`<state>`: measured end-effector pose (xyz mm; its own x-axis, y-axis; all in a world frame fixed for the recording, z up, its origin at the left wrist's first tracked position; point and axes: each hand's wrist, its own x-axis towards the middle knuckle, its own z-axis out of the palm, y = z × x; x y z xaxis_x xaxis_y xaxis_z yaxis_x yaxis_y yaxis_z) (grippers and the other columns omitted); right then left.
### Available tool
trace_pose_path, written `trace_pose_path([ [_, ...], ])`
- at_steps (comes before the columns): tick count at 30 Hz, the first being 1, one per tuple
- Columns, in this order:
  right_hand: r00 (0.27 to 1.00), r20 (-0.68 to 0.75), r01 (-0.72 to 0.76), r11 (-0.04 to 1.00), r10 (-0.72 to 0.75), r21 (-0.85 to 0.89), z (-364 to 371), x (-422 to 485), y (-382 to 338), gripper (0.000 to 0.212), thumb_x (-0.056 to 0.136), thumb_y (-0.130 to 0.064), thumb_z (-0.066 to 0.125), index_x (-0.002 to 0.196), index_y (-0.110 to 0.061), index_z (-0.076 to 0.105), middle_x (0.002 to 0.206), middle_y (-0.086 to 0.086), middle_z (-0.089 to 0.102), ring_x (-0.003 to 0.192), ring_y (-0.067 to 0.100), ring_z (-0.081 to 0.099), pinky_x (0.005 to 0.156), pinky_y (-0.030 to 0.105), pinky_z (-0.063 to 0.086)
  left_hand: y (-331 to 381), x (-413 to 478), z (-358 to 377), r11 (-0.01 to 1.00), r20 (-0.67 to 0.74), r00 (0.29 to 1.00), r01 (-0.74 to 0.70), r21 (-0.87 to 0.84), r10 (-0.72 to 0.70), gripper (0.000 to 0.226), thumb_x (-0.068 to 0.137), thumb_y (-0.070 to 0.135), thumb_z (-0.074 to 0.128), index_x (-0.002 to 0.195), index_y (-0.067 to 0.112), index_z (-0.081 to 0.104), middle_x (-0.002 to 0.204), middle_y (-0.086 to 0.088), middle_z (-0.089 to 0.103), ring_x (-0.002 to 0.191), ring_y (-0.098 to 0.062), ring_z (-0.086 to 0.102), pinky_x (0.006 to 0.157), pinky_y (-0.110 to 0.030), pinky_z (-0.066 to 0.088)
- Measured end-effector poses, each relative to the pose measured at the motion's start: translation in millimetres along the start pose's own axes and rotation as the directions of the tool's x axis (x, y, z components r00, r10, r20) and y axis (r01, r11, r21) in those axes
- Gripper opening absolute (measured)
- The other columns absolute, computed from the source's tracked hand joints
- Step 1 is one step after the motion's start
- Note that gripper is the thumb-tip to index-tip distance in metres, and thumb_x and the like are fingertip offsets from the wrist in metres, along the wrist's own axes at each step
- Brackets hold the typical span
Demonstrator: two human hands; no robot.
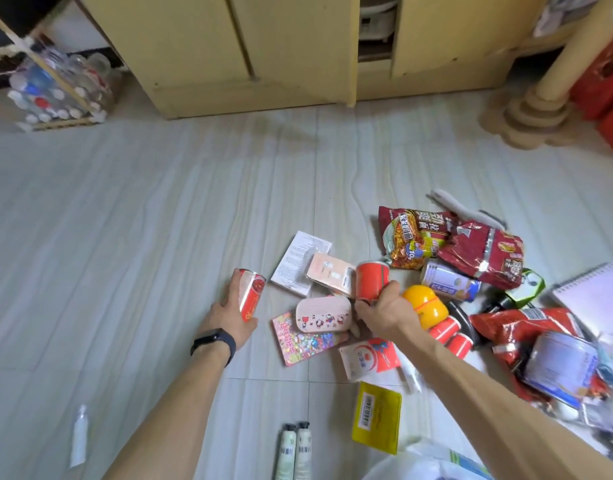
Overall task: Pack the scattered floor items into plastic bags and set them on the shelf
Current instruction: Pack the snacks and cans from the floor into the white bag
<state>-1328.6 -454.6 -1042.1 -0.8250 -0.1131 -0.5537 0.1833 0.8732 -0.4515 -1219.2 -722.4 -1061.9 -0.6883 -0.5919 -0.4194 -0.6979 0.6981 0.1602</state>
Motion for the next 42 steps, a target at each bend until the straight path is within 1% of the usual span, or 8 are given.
trace_pose_path([
  [3, 0.997, 0.064, 0.036, 0.997, -0.040, 0.070, -29.1, -19.0, 3.7, 0.053, 0.090, -0.043, 0.061, 0.119, -0.006, 0.040, 0.109, 0.016, 0.065, 0.091, 0.031, 0.063, 0.072, 0.034, 0.046, -2.6, -15.5, 6.4, 0.995, 0.025, 0.999, -0.026, 0.098, 0.024, 0.101, 0.085, 0.052, 0.057, 0.143, 0.046, -0.026, 0.121, -0.014, 0.058, 0.097, -0.034, 0.063, 0.083, -0.041, 0.052],
  [6, 0.986, 0.132, 0.066, 0.961, -0.104, 0.268, -61.4, -66.0, 18.1, 0.049, 0.083, -0.046, 0.071, 0.112, -0.013, 0.049, 0.101, 0.009, 0.068, 0.088, 0.027, 0.069, 0.079, 0.042, 0.056, -0.1, -43.3, -3.8, 0.999, 0.069, 0.996, -0.051, 0.015, 0.050, 0.081, 0.083, 0.057, 0.055, 0.147, 0.034, 0.011, 0.121, -0.006, 0.060, 0.099, -0.031, 0.064, 0.083, -0.037, 0.052],
  [11, 0.944, 0.292, -0.148, 0.596, -0.153, 0.789, -110.4, -175.8, 82.4, 0.057, 0.072, -0.023, 0.086, 0.120, -0.019, 0.055, 0.108, 0.013, 0.074, 0.103, 0.034, 0.070, 0.095, 0.048, 0.055, 26.0, -114.9, -49.4, 0.961, 0.037, 0.966, -0.260, 0.094, 0.258, 0.065, 0.081, 0.053, 0.061, 0.132, 0.024, 0.033, 0.117, -0.008, 0.062, 0.098, -0.031, 0.064, 0.077, -0.036, 0.052],
  [18, 0.985, 0.166, -0.128, 0.455, -0.044, 0.881, -102.8, -309.8, 197.2, 0.094, 0.038, -0.012, 0.086, 0.126, -0.011, 0.053, 0.105, 0.024, 0.071, 0.092, 0.036, 0.069, 0.081, 0.046, 0.055, 91.0, -251.0, -90.6, 0.689, 0.143, 0.703, -0.711, 0.138, 0.697, 0.072, 0.073, 0.062, 0.065, 0.131, 0.026, 0.042, 0.123, 0.002, 0.059, 0.111, -0.020, 0.058, 0.085, -0.031, 0.047],
  [23, 0.975, -0.006, -0.104, 0.486, 0.221, 0.868, -75.2, -358.2, 252.8, 0.095, 0.034, -0.031, 0.097, 0.121, -0.021, 0.060, 0.103, 0.009, 0.075, 0.095, 0.028, 0.072, 0.087, 0.046, 0.057, 142.4, -334.8, -58.6, 0.483, 0.280, 0.490, -0.870, 0.100, 0.825, 0.067, 0.066, 0.065, 0.063, 0.120, 0.030, 0.045, 0.110, 0.007, 0.062, 0.102, -0.018, 0.059, 0.076, -0.029, 0.044],
  [28, 0.933, -0.129, -0.071, 0.523, 0.336, 0.849, -56.4, -378.4, 268.9, 0.073, 0.043, -0.024, 0.088, 0.108, -0.030, 0.056, 0.090, 0.002, 0.071, 0.056, 0.007, 0.059, 0.043, 0.012, 0.041, 188.0, -374.1, -2.5, 0.288, 0.426, 0.318, -0.948, 0.135, 0.847, 0.069, 0.064, 0.059, 0.066, 0.121, 0.027, 0.043, 0.108, 0.002, 0.059, 0.105, -0.022, 0.052, 0.084, -0.038, 0.048],
  [32, 0.933, -0.126, -0.067, 0.507, 0.336, 0.859, -39.7, -382.0, 292.2, 0.074, 0.044, -0.020, 0.091, 0.110, -0.029, 0.059, 0.089, -0.001, 0.073, 0.069, 0.007, 0.067, 0.056, 0.017, 0.047, 227.7, -389.6, 35.9, 0.125, 0.510, 0.216, -0.970, 0.207, 0.833, 0.061, 0.068, 0.048, 0.068, 0.118, 0.022, 0.045, 0.104, -0.004, 0.057, 0.102, -0.027, 0.051, 0.081, -0.039, 0.047],
  [42, 0.979, -0.176, 0.035, 0.769, 0.102, 0.639, -18.5, -346.7, 301.1, 0.063, 0.058, -0.026, 0.085, 0.111, -0.041, 0.053, 0.105, -0.016, 0.064, 0.094, -0.001, 0.061, 0.079, 0.020, 0.050, 264.6, -366.9, 106.9, -0.029, 0.653, 0.228, -0.933, 0.358, 0.722, 0.050, 0.083, 0.037, 0.063, 0.125, 0.018, 0.045, 0.112, -0.011, 0.058, 0.107, -0.032, 0.053, 0.076, -0.036, 0.037],
])
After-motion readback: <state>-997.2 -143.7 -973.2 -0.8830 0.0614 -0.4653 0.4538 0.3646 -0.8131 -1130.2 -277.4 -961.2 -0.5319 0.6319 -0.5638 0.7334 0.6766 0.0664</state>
